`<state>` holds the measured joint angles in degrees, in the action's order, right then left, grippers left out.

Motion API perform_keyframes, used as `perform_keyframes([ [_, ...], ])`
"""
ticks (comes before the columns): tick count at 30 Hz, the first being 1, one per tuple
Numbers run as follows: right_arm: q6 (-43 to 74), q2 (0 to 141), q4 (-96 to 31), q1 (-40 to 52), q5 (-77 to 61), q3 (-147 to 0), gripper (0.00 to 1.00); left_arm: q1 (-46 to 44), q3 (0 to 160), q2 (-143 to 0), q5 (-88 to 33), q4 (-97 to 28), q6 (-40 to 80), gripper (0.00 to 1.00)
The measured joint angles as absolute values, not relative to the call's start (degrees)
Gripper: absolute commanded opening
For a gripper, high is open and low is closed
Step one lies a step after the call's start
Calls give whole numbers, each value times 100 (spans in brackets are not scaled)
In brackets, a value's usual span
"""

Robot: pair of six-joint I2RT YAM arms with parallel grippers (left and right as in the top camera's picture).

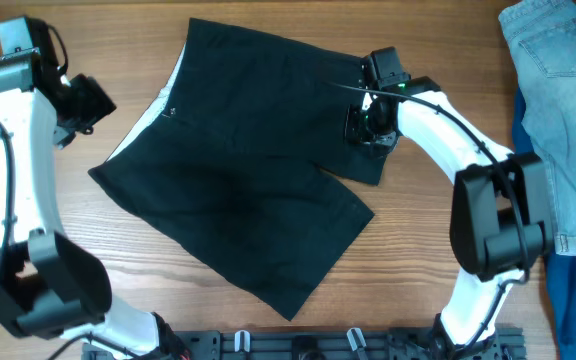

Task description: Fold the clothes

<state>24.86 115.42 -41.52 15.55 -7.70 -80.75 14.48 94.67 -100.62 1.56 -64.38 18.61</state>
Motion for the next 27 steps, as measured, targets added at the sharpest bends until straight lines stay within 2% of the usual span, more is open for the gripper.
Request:
perform_keyframes([
  [4, 2523, 11861, -4230, 1555, -735, -8095, 62, 1081, 9467, -9955, 148, -6372, 1673, 76],
  [7, 2552, 11874, -4213, 1566, -722, -8110, 68, 945, 9467, -9953, 145, -6322, 1555, 76],
  [14, 2574, 12081, -3887, 1402, -727, -8300, 70, 856, 9467, -9953, 143, -6292, 1361, 76],
  [23, 2154, 12619, -2071, 307, -805, -8672, 70, 856, 9467, -9953, 139, -6292, 1354, 77],
  [26, 1951, 12805, -1791, 128, -762, -8892, 78, 856, 9467, -9953, 36, -6235, 1337, 78],
  [27, 1905, 12868, -1791, 104, -716, -9006, 84, 856, 9467, -9953, 3, -6152, 1332, 80],
])
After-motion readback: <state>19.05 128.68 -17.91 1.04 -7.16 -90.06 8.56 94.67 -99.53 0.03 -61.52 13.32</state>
